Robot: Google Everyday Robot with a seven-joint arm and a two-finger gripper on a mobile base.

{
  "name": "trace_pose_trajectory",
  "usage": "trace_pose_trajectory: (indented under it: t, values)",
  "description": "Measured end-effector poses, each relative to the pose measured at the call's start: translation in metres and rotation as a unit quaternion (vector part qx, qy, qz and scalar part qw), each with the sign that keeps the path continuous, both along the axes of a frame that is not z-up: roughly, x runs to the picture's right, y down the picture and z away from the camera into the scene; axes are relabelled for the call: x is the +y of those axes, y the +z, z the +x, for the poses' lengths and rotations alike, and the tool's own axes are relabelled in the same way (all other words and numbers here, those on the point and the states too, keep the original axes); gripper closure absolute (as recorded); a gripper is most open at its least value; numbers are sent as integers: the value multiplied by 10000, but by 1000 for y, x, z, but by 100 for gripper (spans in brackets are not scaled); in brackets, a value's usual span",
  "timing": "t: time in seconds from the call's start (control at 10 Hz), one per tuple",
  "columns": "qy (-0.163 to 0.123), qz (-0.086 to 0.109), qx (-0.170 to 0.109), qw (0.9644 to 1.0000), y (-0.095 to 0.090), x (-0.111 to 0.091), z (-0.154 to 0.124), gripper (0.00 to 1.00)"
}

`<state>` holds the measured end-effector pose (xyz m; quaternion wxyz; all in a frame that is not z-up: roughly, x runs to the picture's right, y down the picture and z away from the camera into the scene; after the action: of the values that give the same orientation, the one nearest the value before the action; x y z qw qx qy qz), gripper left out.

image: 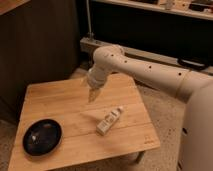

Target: Place the bottle in the ceramic bowl

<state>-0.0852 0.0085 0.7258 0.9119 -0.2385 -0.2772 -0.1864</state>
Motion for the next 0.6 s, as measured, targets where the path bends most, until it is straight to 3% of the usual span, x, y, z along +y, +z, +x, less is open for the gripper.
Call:
trace_pose_trajectory:
  t: [0.1,0.2,0.4,0.6]
  values:
    - [-272,122,-106,9995,-6,3,11,35]
    - [-368,155,-89,9992,-12,9,23,35]
    - [-509,160,47,9986,-21,26,49,35]
    - [-582,104,224,9980,-19,51,71,35]
